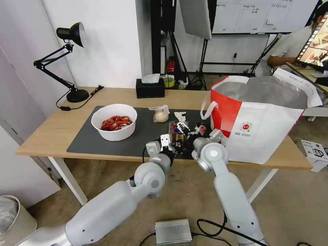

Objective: Pick up the trash from the table and place it into the takeout bag.

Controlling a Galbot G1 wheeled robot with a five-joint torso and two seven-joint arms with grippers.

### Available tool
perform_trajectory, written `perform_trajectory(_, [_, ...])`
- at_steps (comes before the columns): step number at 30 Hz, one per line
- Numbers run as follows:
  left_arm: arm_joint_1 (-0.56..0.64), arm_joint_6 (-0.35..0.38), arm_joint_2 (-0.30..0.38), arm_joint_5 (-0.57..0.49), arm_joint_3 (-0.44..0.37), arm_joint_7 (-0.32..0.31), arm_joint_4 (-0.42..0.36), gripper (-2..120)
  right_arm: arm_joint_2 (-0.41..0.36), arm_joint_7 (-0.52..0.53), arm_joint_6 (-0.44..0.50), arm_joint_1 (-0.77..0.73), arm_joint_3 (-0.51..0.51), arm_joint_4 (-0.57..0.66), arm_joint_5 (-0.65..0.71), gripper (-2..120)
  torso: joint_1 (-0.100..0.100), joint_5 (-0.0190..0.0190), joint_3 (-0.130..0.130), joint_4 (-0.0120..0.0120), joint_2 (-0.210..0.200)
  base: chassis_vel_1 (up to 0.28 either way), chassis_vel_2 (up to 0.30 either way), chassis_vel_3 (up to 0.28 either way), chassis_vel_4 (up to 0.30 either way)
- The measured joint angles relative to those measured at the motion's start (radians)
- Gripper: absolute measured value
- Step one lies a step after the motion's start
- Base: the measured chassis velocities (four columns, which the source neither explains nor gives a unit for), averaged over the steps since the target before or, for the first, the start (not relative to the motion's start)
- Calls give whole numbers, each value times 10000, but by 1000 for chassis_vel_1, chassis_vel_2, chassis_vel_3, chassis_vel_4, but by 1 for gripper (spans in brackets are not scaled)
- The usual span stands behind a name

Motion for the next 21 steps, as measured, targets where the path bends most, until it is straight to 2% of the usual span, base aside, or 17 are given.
perform_trajectory(5, [22, -4, 10, 0, -28, 0, -1, 0, 57, 95, -49, 68, 6, -92, 50, 100, 0, 0, 0, 0, 0, 0, 0, 0, 0])
perform_trajectory(8, [26, -7, 11, 3, -29, 0, -4, 0, 62, 203, -116, 75, 8, -94, 90, 95, 0, 0, 0, 0, 0, 0, 0, 0, 0])
perform_trajectory(11, [11, -13, 15, 3, -28, 0, -20, 0, 56, 327, -170, 78, 19, -93, 206, 83, 0, 0, 0, 0, 0, 0, 0, 0, 0])
perform_trajectory(12, [11, -13, 15, 3, -28, 0, -20, 0, 56, 327, -170, 78, 19, -93, 206, 83, 0, 0, 0, 0, 0, 0, 0, 0, 0])
perform_trajectory(15, [-14, -20, 5, 4, -5, 0, -38, 0, 26, 415, -195, 79, 42, -42, 272, 67, 1, 1, 0, 0, 0, 0, 0, 0, 0])
perform_trajectory(16, [-14, -20, 5, 4, -5, 0, -38, 0, 26, 415, -195, 79, 42, -42, 272, 67, 1, 1, 0, 0, 0, 0, 0, 0, 0])
perform_trajectory(19, [-14, -32, -11, 9, 12, 0, -38, 0, -5, 462, -215, 64, 59, -7, 290, 53, 0, 1, 0, 0, 0, 0, 0, 0, 0])
perform_trajectory(20, [-14, -32, -11, 9, 12, 0, -38, 0, -5, 462, -215, 64, 59, -7, 290, 53, 0, 1, 0, 0, 0, 0, 0, 0, 0])
perform_trajectory(21, [-14, -51, -12, 10, 20, 1, -38, 0, -38, 497, -221, 43, 82, 13, 316, 46, 0, 2, 0, 0, 0, 0, 0, 0, 0])
